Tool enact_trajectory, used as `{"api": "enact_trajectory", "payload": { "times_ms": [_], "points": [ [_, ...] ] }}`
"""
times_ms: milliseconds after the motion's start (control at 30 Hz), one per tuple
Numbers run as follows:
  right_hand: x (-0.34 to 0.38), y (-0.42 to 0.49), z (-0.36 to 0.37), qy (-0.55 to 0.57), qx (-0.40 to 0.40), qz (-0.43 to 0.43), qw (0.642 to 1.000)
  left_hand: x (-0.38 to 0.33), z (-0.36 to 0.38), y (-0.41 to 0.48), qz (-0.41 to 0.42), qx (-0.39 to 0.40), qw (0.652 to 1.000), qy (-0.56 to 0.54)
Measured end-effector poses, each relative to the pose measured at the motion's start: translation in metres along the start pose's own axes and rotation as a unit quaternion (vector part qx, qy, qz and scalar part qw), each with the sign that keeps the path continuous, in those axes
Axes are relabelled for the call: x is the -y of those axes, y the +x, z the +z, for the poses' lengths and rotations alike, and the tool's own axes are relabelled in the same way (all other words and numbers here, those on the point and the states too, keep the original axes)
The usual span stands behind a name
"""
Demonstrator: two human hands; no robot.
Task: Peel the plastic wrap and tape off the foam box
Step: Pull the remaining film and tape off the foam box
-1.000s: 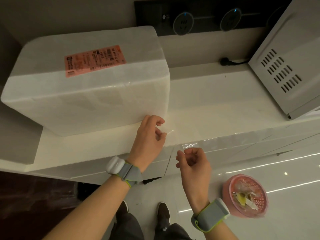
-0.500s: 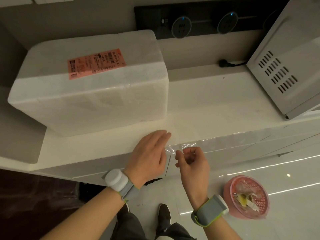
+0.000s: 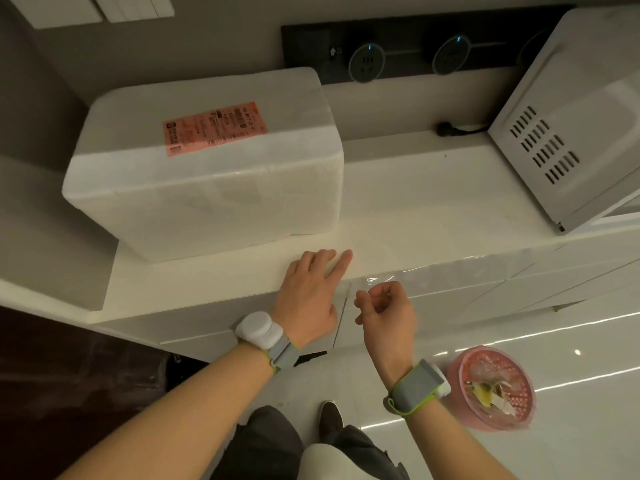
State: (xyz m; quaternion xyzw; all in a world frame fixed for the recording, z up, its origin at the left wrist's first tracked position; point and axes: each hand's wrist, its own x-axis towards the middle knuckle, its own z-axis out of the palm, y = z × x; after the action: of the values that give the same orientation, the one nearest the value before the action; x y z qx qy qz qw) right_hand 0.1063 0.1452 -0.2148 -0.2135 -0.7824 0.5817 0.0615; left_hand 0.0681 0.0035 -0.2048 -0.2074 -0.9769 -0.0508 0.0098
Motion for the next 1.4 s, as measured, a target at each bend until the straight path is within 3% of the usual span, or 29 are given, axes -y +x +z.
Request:
{"api": "enact_trajectory", "payload": {
  "times_ms": [167, 333, 533, 700, 867, 1000, 1100, 1200, 1400],
  "points": [
    [0.012, 0.001, -0.016, -0.076, 0.054, 0.036, 0.995, 0.006, -0.016, 0.011, -0.015, 0.066, 0.993, -0.097],
    [0.047, 0.007, -0.023, -0.273, 0.032, -0.046, 0.96, 0.029, -0.042, 0.019, -0.035, 0.121, 0.946, -0.299],
    [0.107, 0.002, 0.002, -0.278, 0.047, -0.114, 0.953, 0.05, -0.073, -0.016, -0.015, -0.027, 0.952, -0.306],
    [0.169, -0.014, 0.047, -0.227, 0.066, -0.264, 0.935, 0.091, -0.112, -0.048, -0.038, -0.151, 0.95, -0.27],
    [0.218, -0.018, 0.084, -0.2, 0.12, -0.385, 0.893, 0.136, -0.159, -0.073, -0.035, -0.291, 0.919, -0.263],
    [0.245, -0.007, 0.105, -0.233, 0.158, -0.441, 0.852, 0.171, -0.192, -0.065, -0.087, -0.37, 0.892, -0.244],
    [0.254, 0.003, 0.116, -0.285, 0.198, -0.455, 0.82, 0.192, -0.209, -0.044, -0.146, -0.337, 0.901, -0.23],
    [0.25, 0.008, 0.12, -0.326, 0.219, -0.456, 0.799, 0.206, -0.215, -0.024, -0.155, -0.273, 0.931, -0.186],
    [0.234, 0.003, 0.114, -0.292, 0.203, -0.494, 0.793, 0.22, -0.188, -0.018, -0.204, -0.204, 0.955, -0.064]
  ]
}}
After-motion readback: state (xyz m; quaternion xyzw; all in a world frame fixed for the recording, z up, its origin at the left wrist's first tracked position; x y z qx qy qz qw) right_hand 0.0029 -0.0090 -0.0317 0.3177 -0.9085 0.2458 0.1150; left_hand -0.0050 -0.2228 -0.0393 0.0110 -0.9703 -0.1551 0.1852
